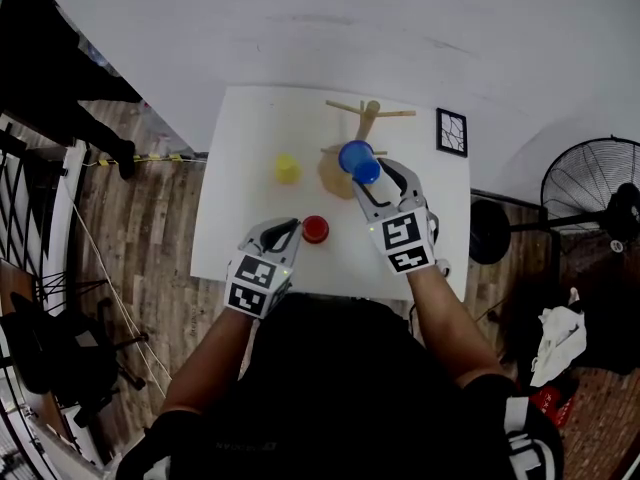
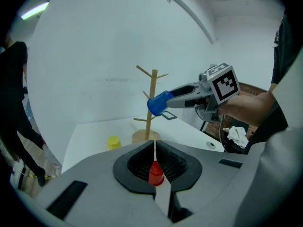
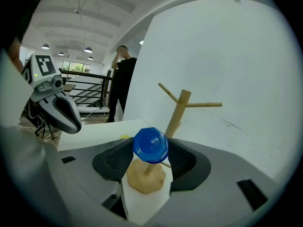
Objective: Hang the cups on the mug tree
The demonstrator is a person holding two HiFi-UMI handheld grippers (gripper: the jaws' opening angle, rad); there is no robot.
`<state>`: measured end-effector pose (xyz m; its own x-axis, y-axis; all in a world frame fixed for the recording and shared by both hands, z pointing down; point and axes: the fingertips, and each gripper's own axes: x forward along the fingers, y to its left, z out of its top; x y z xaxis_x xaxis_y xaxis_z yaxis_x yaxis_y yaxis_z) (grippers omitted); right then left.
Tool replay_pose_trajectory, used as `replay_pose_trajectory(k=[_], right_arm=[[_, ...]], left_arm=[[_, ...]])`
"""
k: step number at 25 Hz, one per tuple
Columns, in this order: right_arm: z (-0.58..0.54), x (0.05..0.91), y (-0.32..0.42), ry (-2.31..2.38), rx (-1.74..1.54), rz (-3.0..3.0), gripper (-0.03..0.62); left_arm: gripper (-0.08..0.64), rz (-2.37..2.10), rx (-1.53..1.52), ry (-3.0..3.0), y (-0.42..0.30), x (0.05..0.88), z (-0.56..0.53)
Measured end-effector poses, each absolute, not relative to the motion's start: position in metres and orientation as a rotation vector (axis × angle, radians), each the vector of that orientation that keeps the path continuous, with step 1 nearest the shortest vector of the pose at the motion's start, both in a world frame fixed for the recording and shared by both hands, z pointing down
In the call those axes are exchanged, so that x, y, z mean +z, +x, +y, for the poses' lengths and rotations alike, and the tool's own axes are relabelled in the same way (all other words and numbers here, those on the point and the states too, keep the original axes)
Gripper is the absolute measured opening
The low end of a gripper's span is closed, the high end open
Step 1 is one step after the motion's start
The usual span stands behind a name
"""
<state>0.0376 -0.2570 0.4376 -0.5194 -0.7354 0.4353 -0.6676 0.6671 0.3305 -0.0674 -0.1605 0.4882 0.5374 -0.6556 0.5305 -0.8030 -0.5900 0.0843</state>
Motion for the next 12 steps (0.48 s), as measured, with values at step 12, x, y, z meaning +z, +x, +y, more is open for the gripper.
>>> replay_pose_trajectory(k=[12], right_arm=[[-0.239,0.442,0.041,1.060,-0.142,-2.334,0.219]], left_arm=[[0.028,-1.173,0.660,2.477,-0.063,0.489,-0.163]])
